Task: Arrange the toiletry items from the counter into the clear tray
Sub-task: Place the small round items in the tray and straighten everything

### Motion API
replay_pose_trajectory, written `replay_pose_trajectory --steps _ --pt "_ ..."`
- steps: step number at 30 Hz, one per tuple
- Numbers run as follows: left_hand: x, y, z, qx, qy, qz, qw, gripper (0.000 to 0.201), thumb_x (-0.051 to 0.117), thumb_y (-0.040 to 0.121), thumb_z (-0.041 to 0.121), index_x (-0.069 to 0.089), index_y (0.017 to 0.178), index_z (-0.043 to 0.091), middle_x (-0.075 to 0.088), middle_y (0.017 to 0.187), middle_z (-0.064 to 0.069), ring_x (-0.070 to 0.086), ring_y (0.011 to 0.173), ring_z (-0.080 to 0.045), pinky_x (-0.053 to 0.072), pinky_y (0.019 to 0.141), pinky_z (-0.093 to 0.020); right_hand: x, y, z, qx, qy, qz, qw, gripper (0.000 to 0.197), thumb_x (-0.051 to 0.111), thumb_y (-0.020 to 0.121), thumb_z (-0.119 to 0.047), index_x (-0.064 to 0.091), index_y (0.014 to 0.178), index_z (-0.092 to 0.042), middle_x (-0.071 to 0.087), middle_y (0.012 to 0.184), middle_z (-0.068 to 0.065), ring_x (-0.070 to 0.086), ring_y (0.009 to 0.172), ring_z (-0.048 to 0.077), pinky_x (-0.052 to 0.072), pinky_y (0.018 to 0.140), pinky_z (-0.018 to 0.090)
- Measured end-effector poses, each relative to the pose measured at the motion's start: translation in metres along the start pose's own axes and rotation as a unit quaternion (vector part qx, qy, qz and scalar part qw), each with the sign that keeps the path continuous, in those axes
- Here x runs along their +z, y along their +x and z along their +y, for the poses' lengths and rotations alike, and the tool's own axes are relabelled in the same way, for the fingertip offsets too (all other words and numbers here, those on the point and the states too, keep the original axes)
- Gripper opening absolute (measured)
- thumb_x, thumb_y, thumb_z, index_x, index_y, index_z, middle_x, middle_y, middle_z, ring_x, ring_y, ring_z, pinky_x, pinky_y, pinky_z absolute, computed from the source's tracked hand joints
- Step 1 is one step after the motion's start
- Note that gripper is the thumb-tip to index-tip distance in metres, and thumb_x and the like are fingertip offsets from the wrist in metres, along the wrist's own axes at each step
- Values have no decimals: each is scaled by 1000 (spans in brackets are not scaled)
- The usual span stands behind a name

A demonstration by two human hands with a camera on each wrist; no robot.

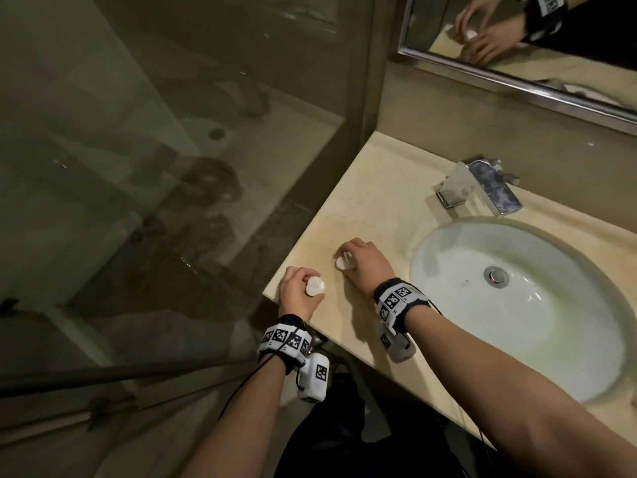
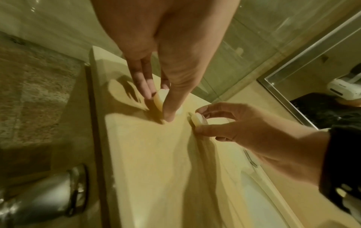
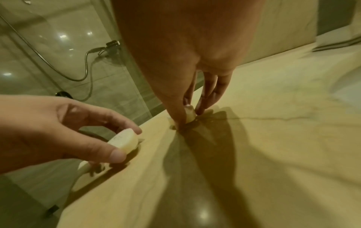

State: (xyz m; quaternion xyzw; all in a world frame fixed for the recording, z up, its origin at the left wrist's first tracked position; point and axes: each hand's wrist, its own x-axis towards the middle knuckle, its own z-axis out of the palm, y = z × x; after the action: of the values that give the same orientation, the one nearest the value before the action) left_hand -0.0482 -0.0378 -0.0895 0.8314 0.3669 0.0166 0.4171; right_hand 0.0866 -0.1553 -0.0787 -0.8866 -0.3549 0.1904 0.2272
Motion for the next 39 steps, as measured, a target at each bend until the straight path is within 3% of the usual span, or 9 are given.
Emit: replay_pose_trajectory --steps 5,9,14,22,26,29,32,34,39 --pt "24 -8 48 47 -23 -43 998 37 82 63 6 67 92 24 54 105 5 63 87 -17 56 81 -31 -34 -43 41 35 79 84 993 33 73 83 -36 62 111 -22 60 112 -5 58 91 15 49 82 29" --pt "62 -19 98 94 -16 -100 990 39 79 63 11 62 89 34 50 103 7 63 86 -16 56 81 -35 -70 -98 83 83 123 140 979 44 77 79 -15 58 118 -19 57 114 -3 55 89 8 55 82 30" --pt "128 -49 169 176 -29 -188 966 38 79 65 0 66 97 17 49 106 -1 56 84 -12 45 70 -3 -119 -172 139 156 142 212 954 46 78 76 -5 61 116 -18 49 111 -6 54 88 9 49 72 9" --pt "241 -127 265 258 -18 -284 923 36 78 69 2 65 100 13 48 108 -6 55 83 -12 43 68 0 -175 -305 238 293 215 338 868 40 86 69 -20 70 105 -25 64 103 -1 63 80 11 47 72 14" --pt "295 -164 304 279 -3 -318 906 37 80 69 7 65 102 16 50 108 -5 54 79 -4 45 69 -3 -195 -370 289 364 259 367 816 41 80 76 -8 69 111 -26 63 108 3 65 88 18 55 86 28" --pt "329 -189 327 287 4 -330 899 37 80 69 7 64 102 16 51 109 -6 56 83 -12 47 67 -5 -203 -410 329 400 266 393 784 37 76 78 -4 71 109 -24 62 113 3 62 102 21 51 95 33" --pt "354 -208 343 296 9 -343 891 37 80 69 5 64 102 14 50 108 -6 56 87 -15 46 66 -3 -207 -435 364 417 270 427 756 29 70 84 -8 71 107 -27 66 115 4 66 94 21 54 85 28" --pt "366 -215 351 296 17 -350 889 38 80 69 5 64 102 14 49 108 -6 57 89 -17 48 68 -7 -210 -440 382 445 275 442 729 32 64 88 -4 68 113 -24 64 116 5 69 85 20 56 75 26" --pt "378 -219 361 309 18 -351 883 39 82 68 8 64 102 14 49 108 -5 58 90 -18 54 79 -27 -218 -439 413 516 208 437 707 22 65 87 -7 53 101 -20 63 110 8 64 97 26 54 89 43"
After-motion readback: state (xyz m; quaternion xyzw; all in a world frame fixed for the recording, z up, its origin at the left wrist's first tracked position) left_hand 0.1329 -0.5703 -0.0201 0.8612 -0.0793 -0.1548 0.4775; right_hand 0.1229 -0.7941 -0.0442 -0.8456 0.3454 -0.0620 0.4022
